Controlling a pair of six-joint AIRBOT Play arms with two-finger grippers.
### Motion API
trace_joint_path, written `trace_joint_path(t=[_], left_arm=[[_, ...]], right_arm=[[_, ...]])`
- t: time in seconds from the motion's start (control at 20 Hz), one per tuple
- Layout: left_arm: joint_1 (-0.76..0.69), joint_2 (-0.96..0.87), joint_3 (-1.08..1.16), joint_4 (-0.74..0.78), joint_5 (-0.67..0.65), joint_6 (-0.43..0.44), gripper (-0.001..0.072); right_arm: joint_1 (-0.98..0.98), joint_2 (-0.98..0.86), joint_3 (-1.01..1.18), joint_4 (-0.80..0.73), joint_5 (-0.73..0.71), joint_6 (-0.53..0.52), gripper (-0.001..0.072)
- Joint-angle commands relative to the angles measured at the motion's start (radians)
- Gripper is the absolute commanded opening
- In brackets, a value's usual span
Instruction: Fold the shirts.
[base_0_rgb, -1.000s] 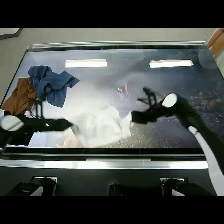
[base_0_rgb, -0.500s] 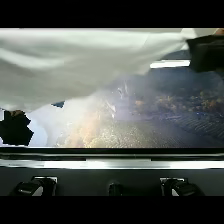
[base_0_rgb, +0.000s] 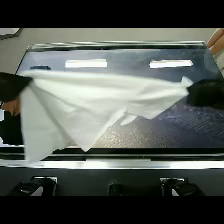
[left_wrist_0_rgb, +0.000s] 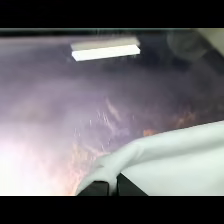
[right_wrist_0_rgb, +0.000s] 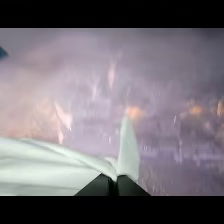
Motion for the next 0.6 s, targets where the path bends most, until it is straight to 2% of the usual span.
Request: trace_joint_path(t=[0.0, 0.15, 0.2, 0.3, 0.35, 0.4, 0.45, 0.5, 0.55], left_arm=[[0.001, -0.163, -0.207, -0.032, 0.082, 0.134, 0.0029], [0.001, -0.424, -0.233, -0.124, 0.266, 0.158, 0.0029], [0.000, -0.515, -0.203, -0.155, 0.293, 0.158, 0.0029], [0.001, -0.660, -0.136, -0.242, 0.264, 0.157, 0.0044], [0.002, -0.717, -0.097, -0.282, 0.212, 0.157, 0.0206], [0.007, -0.755, -0.059, -0.291, 0.137, 0.156, 0.0520], [0.021, -0.779, -0.018, -0.272, 0.032, 0.157, 0.0681], [0.040, -0.782, 0.007, -0.226, -0.062, 0.153, 0.0657], [0.066, -0.769, 0.012, -0.163, -0.153, 0.130, 0.0554]], right_arm=[[-0.001, -0.127, -0.130, -0.027, 0.202, 0.051, 0.0045], [-0.001, -0.277, -0.295, -0.028, -0.034, 0.068, 0.0046], [-0.001, -0.339, -0.320, -0.029, -0.128, 0.068, 0.0046], [-0.001, -0.447, -0.322, -0.028, -0.279, 0.095, 0.0045], [-0.001, -0.481, -0.322, -0.020, -0.338, 0.095, 0.0045], [-0.001, -0.505, -0.321, -0.018, -0.378, 0.101, 0.0046], [-0.001, -0.517, -0.321, -0.018, -0.393, 0.113, 0.0046], [-0.001, -0.520, -0.321, -0.019, -0.395, 0.117, 0.0046], [-0.001, -0.520, -0.321, -0.019, -0.393, 0.116, 0.0046]])
